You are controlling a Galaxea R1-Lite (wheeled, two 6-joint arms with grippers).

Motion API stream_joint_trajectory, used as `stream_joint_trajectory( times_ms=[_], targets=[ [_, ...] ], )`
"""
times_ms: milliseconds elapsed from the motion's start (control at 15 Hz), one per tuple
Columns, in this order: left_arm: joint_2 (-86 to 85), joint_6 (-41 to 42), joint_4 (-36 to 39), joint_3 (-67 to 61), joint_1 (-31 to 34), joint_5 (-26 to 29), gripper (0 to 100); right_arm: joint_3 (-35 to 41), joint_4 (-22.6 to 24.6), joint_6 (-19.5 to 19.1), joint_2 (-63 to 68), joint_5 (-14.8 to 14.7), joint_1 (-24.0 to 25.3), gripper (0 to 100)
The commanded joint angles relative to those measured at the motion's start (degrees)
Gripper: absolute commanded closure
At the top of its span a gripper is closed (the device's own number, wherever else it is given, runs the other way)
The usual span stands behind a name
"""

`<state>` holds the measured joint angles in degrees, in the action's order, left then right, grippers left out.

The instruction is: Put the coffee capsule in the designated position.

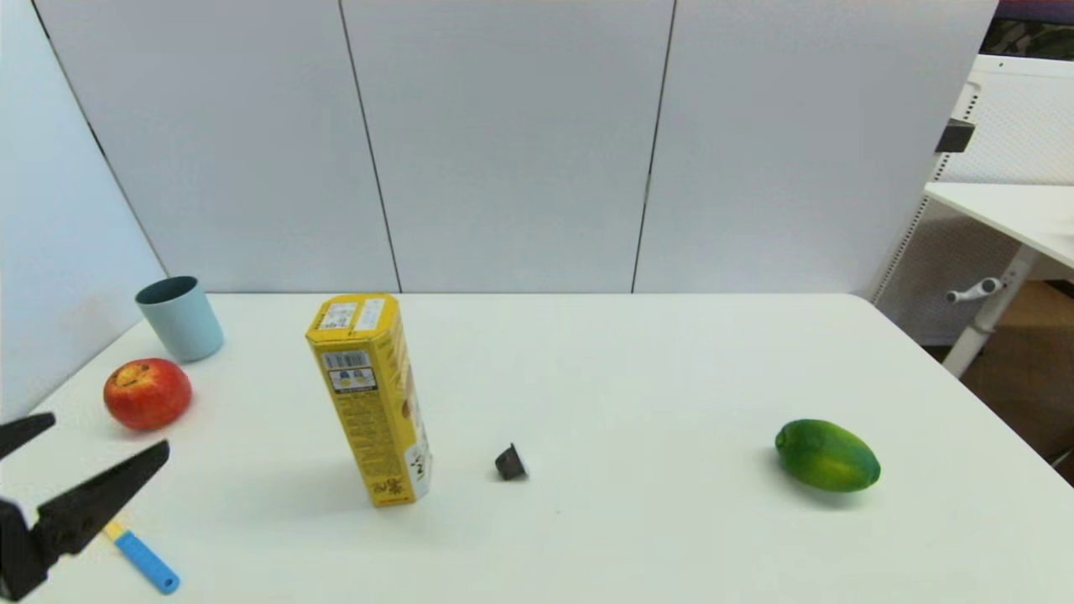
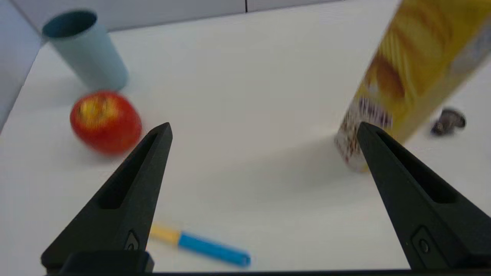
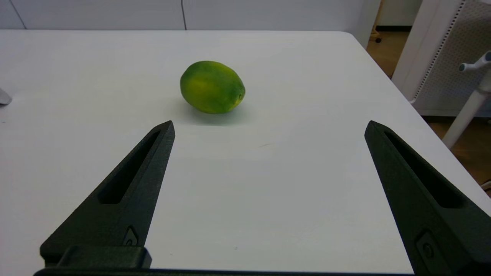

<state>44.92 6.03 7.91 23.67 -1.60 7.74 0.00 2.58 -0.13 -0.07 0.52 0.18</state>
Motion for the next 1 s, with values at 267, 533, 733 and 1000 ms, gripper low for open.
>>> stream_joint_trajectory(
  times_ms=[267, 533, 733, 1000],
  targets=[
    [-33.58, 0.12, 0.26, -23.67, 2.92, -0.45, 0, 0.97, 0.05, -0.04, 0.07, 0.0, 0.08, 0],
    [-44.31, 0.56, -8.18, -23.59, 0.89, -7.48, 0, 0.97, 0.05, -0.04, 0.07, 0.0, 0.08, 0],
    [-44.92, 0.12, -7.65, -23.67, 0.89, -7.48, 0, 0.97, 0.05, -0.04, 0.07, 0.0, 0.08, 0],
    [-44.83, -0.67, -7.74, -23.67, 0.89, -7.57, 0, 0.97, 0.05, -0.04, 0.07, 0.0, 0.08, 0]
  ],
)
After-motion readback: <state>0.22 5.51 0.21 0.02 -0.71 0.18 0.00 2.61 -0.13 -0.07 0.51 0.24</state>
